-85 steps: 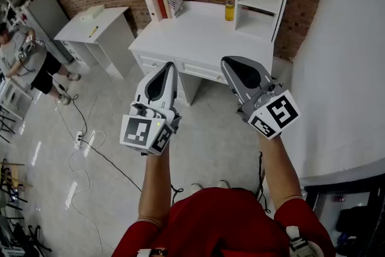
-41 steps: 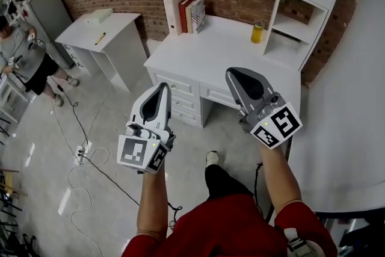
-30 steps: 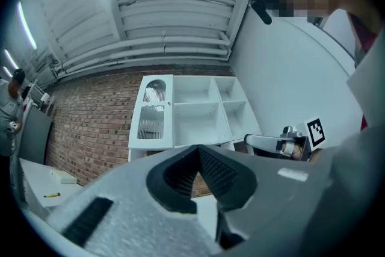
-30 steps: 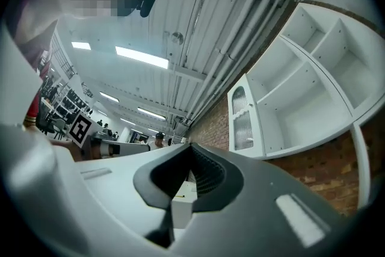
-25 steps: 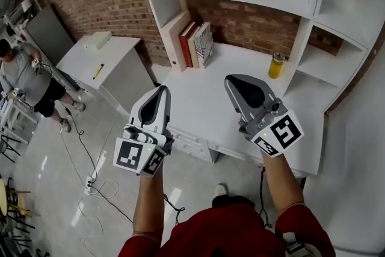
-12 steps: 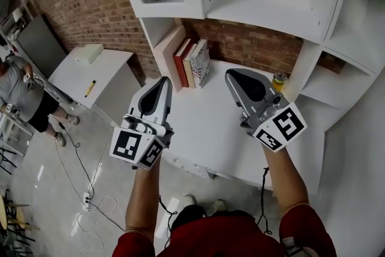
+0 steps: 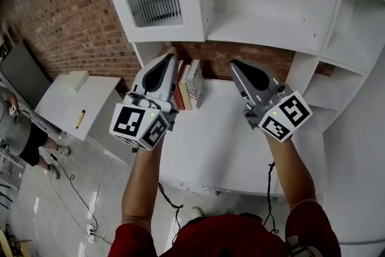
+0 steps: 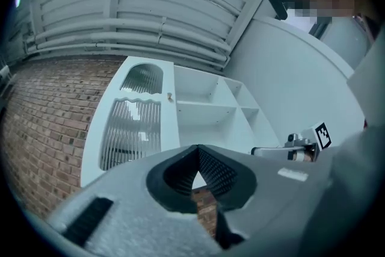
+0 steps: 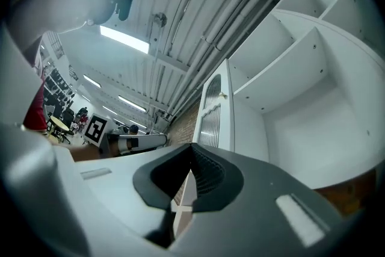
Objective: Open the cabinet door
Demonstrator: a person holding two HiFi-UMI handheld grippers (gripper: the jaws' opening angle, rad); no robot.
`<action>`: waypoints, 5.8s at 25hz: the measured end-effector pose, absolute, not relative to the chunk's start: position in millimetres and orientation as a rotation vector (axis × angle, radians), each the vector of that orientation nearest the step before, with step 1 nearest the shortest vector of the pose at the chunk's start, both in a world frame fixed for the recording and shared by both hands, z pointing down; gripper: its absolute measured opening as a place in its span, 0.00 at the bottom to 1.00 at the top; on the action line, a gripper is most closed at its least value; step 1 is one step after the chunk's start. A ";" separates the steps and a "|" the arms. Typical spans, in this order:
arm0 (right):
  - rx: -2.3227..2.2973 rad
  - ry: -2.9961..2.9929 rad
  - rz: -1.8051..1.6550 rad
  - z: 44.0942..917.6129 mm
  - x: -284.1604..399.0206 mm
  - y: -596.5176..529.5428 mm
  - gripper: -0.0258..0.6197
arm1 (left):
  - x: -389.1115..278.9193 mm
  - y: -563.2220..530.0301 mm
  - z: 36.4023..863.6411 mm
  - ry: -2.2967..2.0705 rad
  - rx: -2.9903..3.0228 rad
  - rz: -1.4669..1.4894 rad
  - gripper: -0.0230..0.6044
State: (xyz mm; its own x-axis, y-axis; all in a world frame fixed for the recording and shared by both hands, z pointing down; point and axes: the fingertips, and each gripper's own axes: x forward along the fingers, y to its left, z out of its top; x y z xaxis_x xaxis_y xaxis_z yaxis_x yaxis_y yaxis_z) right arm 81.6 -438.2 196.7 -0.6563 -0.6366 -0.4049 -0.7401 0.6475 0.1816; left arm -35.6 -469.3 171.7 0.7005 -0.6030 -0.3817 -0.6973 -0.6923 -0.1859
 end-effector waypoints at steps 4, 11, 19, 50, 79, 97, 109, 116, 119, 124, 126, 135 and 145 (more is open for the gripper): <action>-1.176 2.549 0.532 180.0 76.0 -454.1 0.06 | -36.3 -492.4 140.2 0.940 -2.590 0.449 0.04; -1.286 2.550 0.654 136.6 65.9 -475.6 0.06 | -27.9 -534.2 86.0 0.843 -2.568 0.447 0.04; -1.370 2.584 0.670 105.3 71.6 -504.8 0.06 | -12.9 -567.5 33.5 0.832 -2.516 0.440 0.04; -1.267 2.622 0.763 66.4 149.1 -520.5 0.06 | 33.5 -629.4 -76.7 1.129 -2.176 0.279 0.21; -1.285 2.573 0.654 82.5 136.5 -484.5 0.06 | -26.0 -550.4 -79.3 0.987 -2.295 0.433 0.16; -1.178 2.616 0.737 74.9 52.4 -452.9 0.06 | -122.2 -479.9 -80.0 0.918 -2.335 0.561 0.18; -1.149 2.657 0.751 73.3 -42.2 -446.0 0.06 | -238.4 -465.4 -81.0 0.931 -2.333 0.647 0.16; -1.074 2.677 0.736 77.8 -41.2 -444.7 0.06 | -236.8 -460.5 -90.6 0.991 -2.297 0.629 0.07; -1.063 2.673 0.724 84.1 -35.7 -442.4 0.06 | -243.0 -465.2 -91.9 1.055 -2.274 0.627 0.05; -1.049 2.673 0.689 91.8 -18.9 -450.0 0.06 | -248.7 -488.3 -83.1 1.161 -2.278 0.582 0.05; -1.025 2.680 0.673 93.6 -11.1 -451.6 0.06 | -248.0 -483.4 -79.8 1.192 -2.261 0.581 0.05; -1.169 2.688 0.632 114.5 -57.8 -441.9 0.06 | -339.1 -466.2 -53.7 1.227 -2.167 0.689 0.04; -1.156 2.698 0.611 118.0 -73.8 -440.5 0.06 | -355.2 -441.3 -28.4 1.201 -2.199 0.686 0.05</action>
State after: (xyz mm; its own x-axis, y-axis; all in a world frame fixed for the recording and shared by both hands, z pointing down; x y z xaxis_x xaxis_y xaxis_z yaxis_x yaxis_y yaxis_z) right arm -73.8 -440.5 118.0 -0.6940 -0.6612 -0.2850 -0.7195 0.6216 0.3098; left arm -355.2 -441.3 -28.4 0.4737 -0.5898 -0.6541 -0.8630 -0.4591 -0.2109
